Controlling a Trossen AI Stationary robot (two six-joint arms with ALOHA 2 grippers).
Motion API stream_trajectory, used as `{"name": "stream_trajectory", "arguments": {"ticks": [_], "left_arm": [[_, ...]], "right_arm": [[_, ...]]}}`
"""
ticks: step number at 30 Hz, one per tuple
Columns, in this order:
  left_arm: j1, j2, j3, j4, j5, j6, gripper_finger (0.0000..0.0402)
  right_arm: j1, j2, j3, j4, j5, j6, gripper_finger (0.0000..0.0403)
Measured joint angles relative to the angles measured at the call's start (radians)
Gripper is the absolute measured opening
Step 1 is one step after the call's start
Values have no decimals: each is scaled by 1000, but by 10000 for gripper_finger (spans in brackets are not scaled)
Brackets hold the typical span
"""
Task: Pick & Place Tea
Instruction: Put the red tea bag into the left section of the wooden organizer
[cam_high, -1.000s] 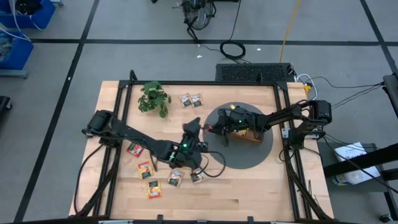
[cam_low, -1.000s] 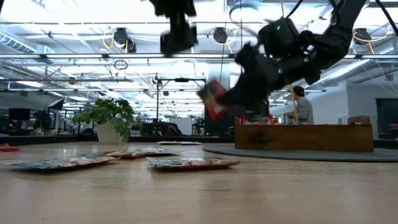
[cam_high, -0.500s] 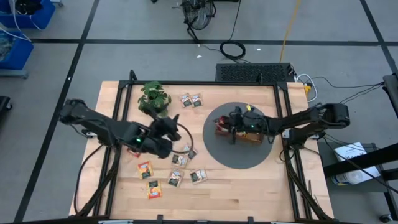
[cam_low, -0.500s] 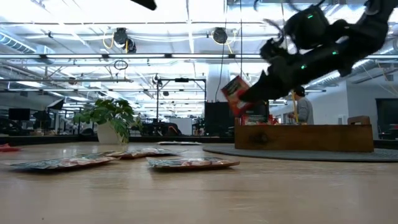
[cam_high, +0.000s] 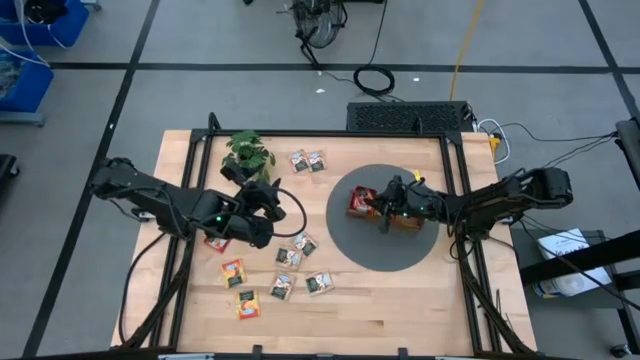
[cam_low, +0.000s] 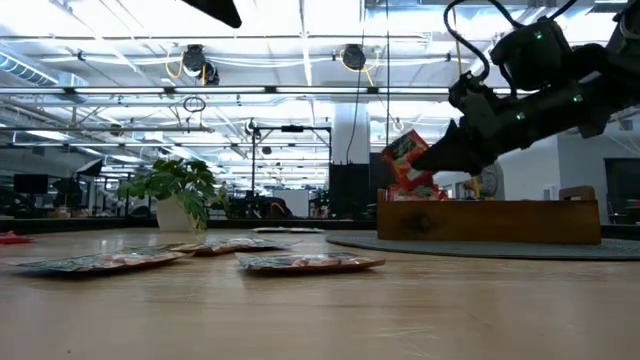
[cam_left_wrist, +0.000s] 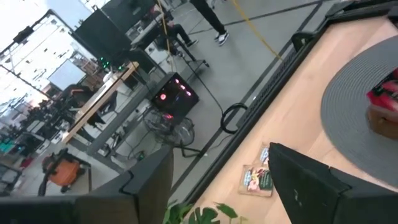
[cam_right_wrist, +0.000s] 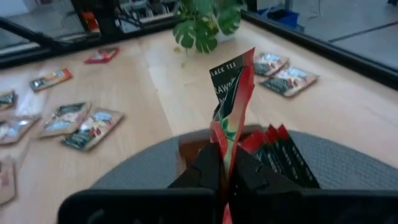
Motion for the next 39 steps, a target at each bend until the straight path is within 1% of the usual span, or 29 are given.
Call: {"name": "stream_trajectory", "arguments": {"ticks": [7,10,17,28,34,39], "left_arm": [[14,0,-20,-1,2,-21,256],[14,0,-21,3,2,-21,256],[14,0,-21,7,4,-18,255],[14,0,-21,8,9,-16,255],[14,0,-21,8,9,-16,255],[14,0,-21,8,9,-16,255]], "right_arm": [[0,45,0,-2,-1,19,1],[1,76,0,17,-4,20,10],[0,107,1,71,-4,19,44],[-2,104,1,82,-3,18,123],[-12,104,1,194,11,-61,153],[-21,104,1,239,76,-129,164]]}}
